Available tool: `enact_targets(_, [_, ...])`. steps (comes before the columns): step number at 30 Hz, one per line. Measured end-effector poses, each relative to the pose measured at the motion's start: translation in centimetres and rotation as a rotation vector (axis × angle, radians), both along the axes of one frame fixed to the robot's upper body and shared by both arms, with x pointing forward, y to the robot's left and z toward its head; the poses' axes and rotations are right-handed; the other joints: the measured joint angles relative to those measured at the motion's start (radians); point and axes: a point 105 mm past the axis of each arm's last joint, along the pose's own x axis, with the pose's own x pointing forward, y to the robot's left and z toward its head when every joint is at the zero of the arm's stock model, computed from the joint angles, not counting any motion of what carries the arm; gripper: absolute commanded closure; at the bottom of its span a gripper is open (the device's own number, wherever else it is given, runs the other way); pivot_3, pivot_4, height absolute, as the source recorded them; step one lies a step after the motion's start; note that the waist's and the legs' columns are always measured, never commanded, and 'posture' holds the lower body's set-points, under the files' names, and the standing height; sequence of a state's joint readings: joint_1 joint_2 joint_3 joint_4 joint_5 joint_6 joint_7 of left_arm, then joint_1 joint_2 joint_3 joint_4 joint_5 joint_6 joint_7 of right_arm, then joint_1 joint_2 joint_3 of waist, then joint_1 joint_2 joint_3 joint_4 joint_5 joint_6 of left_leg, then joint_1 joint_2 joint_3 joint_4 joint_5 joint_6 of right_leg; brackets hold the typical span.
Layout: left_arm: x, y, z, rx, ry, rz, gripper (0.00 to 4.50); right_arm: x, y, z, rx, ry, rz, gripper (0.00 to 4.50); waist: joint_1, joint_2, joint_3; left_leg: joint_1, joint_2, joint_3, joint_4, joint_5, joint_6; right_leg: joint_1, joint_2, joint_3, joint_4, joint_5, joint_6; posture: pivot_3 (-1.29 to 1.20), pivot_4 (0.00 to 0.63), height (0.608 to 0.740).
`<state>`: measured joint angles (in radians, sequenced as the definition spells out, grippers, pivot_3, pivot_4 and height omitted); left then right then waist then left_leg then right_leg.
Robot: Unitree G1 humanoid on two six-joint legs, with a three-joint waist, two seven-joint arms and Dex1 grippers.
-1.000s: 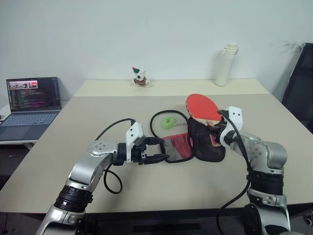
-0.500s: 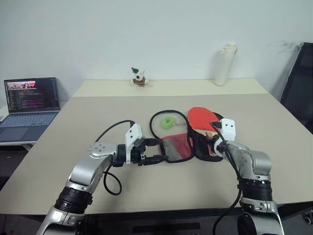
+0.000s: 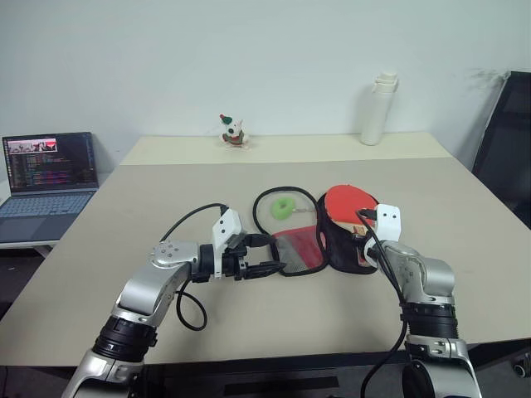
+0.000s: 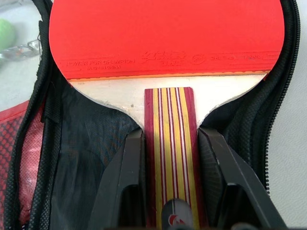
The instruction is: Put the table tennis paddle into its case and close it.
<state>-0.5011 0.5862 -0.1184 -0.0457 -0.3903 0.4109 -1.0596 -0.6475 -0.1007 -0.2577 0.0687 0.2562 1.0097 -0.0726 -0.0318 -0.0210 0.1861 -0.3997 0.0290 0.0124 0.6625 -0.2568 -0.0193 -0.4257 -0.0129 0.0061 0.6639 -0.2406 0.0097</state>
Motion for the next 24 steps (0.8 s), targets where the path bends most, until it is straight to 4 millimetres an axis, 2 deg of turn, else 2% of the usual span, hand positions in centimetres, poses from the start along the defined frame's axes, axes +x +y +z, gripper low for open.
enact_targets(8, [-0.1, 0.1, -0.4, 0.0, 0.01, 0.002, 1.05, 0.1, 0.2, 0.6, -0.022, -0.035, -0.024, 0.52, 0.0, 0.0, 0.0, 0.0, 0.0, 0.0, 0.0, 0.0, 0.0, 0.0, 0.0, 0.0, 0.0, 0.0, 0.0, 0.0, 0.15, 0.74])
enact_targets(12, [-0.1, 0.2, -0.6, 0.0, 0.014, 0.015, 1.05, -0.6, 1.4, 2.3, -0.093, -0.121, 0.091, 0.52, 0.0, 0.0, 0.0, 0.0, 0.0, 0.0, 0.0, 0.0, 0.0, 0.0, 0.0, 0.0, 0.0, 0.0, 0.001, 0.0, 0.15, 0.74])
enact_targets(17, [1.0, 1.7, -1.3, 0.006, 0.03, 0.109, 1.05, -3.4, 3.7, 6.2, -0.159, -0.295, 0.41, 0.52, 0.001, 0.0, 0.0, 0.0, 0.0, -0.001, 0.0, 0.0, 0.0, 0.0, 0.0, -0.001, 0.0, -0.003, 0.005, 0.0, 0.15, 0.74])
enact_targets(22, [4.4, 5.8, -2.5, 0.066, 0.031, 0.346, 1.05, -7.1, 2.8, 9.2, -0.232, -0.375, 0.687, 0.52, 0.005, 0.0, 0.0, 0.001, -0.001, -0.003, 0.001, 0.0, 0.0, 0.002, 0.0, -0.004, -0.001, -0.003, 0.005, 0.0, 0.15, 0.74])
enact_targets(24, [5.5, 6.6, -2.6, 0.083, 0.024, 0.403, 1.42, -7.8, 2.5, 10.1, -0.235, -0.395, 0.732, 0.47, 0.005, -0.001, 0.0, 0.001, -0.001, -0.003, 0.001, 0.0, 0.0, 0.003, 0.0, -0.004, -0.001, -0.003, 0.005, 0.0, 0.15, 0.74])
